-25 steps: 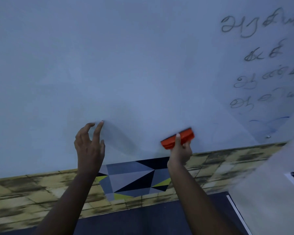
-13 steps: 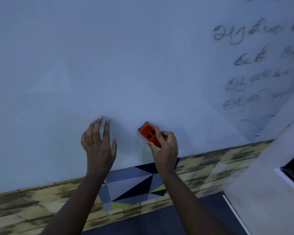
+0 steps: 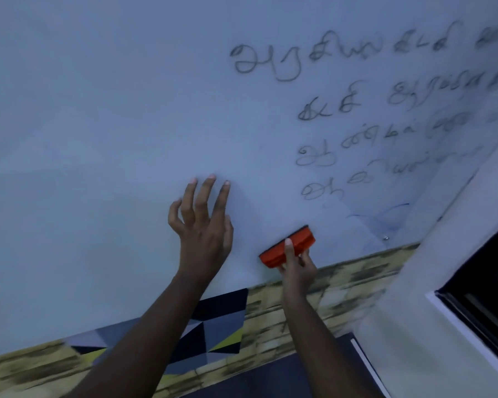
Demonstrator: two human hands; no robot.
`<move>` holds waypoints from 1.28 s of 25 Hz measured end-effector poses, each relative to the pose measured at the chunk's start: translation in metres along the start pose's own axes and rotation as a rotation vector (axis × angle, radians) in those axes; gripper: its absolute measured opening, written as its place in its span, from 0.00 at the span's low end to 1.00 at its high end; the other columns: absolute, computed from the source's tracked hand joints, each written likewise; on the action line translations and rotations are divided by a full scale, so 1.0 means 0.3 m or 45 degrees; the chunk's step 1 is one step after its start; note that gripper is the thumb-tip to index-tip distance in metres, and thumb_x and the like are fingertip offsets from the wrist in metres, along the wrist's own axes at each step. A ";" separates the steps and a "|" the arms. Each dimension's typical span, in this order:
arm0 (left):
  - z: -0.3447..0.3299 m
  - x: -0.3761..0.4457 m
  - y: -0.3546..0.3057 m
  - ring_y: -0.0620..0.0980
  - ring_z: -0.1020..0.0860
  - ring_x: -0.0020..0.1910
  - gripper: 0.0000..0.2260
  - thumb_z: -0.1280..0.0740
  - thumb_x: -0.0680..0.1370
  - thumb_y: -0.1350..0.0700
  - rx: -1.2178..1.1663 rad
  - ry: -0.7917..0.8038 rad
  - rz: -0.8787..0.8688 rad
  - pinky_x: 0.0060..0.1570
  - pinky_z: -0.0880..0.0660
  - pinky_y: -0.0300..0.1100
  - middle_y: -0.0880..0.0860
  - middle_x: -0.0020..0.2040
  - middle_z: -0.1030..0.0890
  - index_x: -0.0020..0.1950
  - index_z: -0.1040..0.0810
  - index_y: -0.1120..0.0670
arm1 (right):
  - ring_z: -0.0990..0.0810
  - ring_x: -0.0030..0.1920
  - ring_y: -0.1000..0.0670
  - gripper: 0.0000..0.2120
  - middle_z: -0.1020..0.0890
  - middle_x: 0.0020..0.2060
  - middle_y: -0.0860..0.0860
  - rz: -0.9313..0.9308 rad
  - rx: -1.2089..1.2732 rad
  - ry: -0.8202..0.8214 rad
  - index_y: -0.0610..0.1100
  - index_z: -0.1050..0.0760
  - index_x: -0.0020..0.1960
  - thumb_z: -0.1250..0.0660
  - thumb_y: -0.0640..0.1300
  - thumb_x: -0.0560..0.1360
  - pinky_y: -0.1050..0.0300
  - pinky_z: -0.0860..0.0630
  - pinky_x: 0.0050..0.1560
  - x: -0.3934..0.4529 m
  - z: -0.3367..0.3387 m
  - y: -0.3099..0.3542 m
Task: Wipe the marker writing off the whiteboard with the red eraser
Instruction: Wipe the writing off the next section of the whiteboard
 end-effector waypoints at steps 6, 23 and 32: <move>-0.180 -0.025 -0.134 0.60 0.52 0.86 0.36 0.36 0.83 0.48 0.079 -0.080 0.181 0.80 0.52 0.67 0.54 0.87 0.49 0.87 0.46 0.54 | 0.17 0.49 0.42 0.25 0.18 0.60 0.36 -0.740 0.227 0.008 0.33 0.26 0.69 0.28 0.48 0.79 0.46 0.14 0.49 0.219 0.236 -0.245; -0.049 0.086 -0.094 0.57 0.36 0.78 0.23 0.38 0.86 0.46 0.026 -0.111 0.075 0.70 0.41 0.58 0.53 0.78 0.35 0.79 0.28 0.55 | 0.25 0.40 0.58 0.31 0.28 0.44 0.50 0.739 -0.386 0.032 0.42 0.24 0.72 0.24 0.55 0.74 0.67 0.25 0.41 0.066 -0.047 0.494; 0.152 0.290 0.105 0.56 0.34 0.76 0.22 0.33 0.84 0.50 0.265 -0.420 -0.102 0.69 0.44 0.55 0.56 0.77 0.33 0.76 0.26 0.56 | 0.23 0.45 0.48 0.33 0.26 0.46 0.51 1.337 -0.941 0.241 0.53 0.26 0.73 0.30 0.67 0.73 0.52 0.21 0.38 -0.114 -0.210 0.610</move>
Point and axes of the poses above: each hand's wrist, its own x-axis towards the middle knuckle, its own z-axis out of the back of the hand, y = z × x, the point moved 10 cm from there along x, towards the middle knuckle
